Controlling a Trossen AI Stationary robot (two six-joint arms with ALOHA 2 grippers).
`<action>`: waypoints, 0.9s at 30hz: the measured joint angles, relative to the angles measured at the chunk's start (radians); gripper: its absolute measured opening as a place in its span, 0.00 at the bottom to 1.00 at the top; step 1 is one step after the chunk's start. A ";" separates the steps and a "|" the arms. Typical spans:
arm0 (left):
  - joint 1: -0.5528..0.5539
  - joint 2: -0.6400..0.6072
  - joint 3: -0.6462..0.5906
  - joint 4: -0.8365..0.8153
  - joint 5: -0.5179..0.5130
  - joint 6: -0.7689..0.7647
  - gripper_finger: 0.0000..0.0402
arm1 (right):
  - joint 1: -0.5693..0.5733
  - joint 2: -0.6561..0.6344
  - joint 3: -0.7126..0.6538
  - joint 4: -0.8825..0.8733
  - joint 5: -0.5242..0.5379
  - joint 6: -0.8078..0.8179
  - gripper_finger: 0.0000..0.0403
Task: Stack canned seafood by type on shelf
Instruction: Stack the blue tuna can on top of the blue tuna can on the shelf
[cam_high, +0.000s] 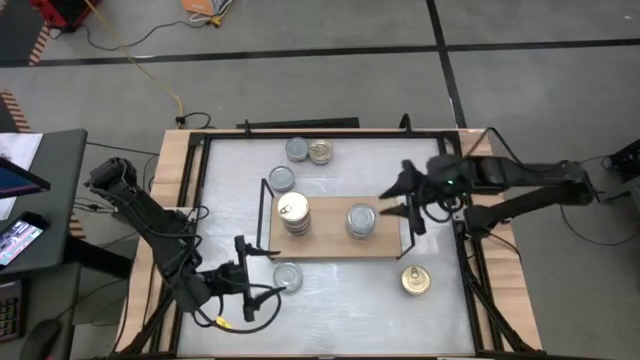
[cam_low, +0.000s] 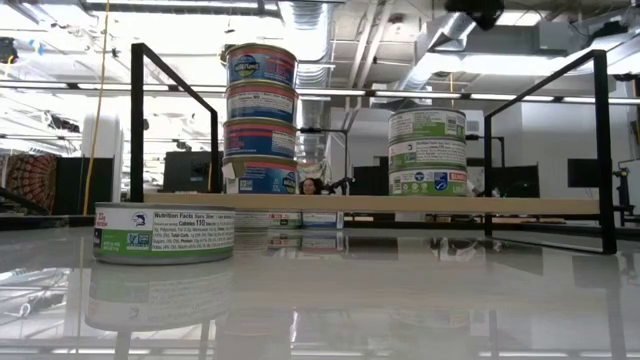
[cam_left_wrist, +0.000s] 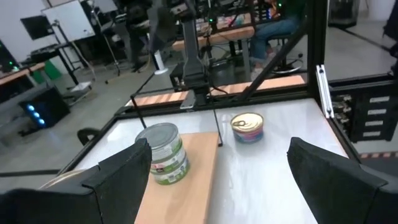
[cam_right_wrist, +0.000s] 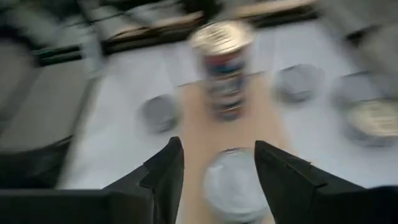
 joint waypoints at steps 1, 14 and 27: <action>0.000 0.000 0.000 0.003 -0.002 -0.001 0.90 | 0.018 -0.017 -0.016 0.010 0.082 -0.001 0.54; 0.140 0.000 0.000 -0.063 -0.061 -0.017 0.90 | -0.344 0.178 -0.038 0.180 0.191 -0.072 0.38; 0.301 -0.082 0.000 -0.066 0.012 0.249 0.90 | -0.595 0.679 0.106 0.323 -0.100 -0.165 0.29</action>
